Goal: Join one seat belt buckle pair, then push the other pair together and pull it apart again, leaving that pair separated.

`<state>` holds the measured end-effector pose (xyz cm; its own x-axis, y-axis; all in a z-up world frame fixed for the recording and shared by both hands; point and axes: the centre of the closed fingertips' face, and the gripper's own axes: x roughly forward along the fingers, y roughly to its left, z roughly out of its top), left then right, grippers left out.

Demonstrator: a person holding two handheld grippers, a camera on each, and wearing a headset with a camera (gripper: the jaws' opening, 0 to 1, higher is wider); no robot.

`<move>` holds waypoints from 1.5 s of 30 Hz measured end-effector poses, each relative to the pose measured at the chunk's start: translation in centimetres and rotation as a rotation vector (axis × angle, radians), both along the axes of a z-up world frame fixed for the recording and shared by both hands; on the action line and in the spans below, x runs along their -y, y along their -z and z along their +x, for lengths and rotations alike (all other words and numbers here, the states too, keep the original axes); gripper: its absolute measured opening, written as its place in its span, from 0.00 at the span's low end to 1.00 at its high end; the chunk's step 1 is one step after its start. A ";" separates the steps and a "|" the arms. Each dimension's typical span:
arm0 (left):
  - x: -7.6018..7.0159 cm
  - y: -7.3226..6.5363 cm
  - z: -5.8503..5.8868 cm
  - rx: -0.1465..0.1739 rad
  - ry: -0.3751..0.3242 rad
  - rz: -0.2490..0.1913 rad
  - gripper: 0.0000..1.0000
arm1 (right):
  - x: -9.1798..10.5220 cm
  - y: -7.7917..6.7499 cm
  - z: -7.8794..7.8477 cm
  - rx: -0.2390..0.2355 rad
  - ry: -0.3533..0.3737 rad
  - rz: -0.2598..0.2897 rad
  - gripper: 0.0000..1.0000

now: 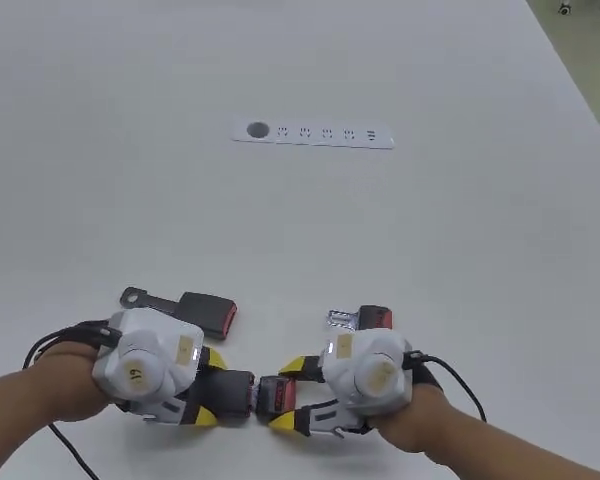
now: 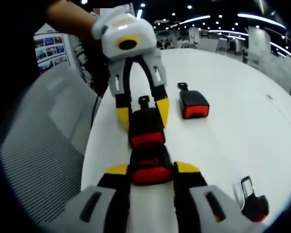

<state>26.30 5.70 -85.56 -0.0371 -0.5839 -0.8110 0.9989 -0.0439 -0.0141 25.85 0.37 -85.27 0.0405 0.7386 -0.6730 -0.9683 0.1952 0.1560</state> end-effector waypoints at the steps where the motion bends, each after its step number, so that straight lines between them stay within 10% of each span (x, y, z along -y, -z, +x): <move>1: 0.0 0.0 0.1 0.001 0.000 0.003 0.34 | 0.0 0.0 0.2 0.004 0.007 0.003 0.34; 45: -0.8 0.0 -0.2 -0.028 -0.034 -0.144 0.34 | 0.0 -0.4 0.1 0.115 0.030 0.093 0.33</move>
<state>26.12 6.46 -85.58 -0.0370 -0.6952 -0.7178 0.9992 -0.0140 -0.0379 25.98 0.41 -84.87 0.1363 0.7945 -0.5917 -0.9747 0.2142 0.0631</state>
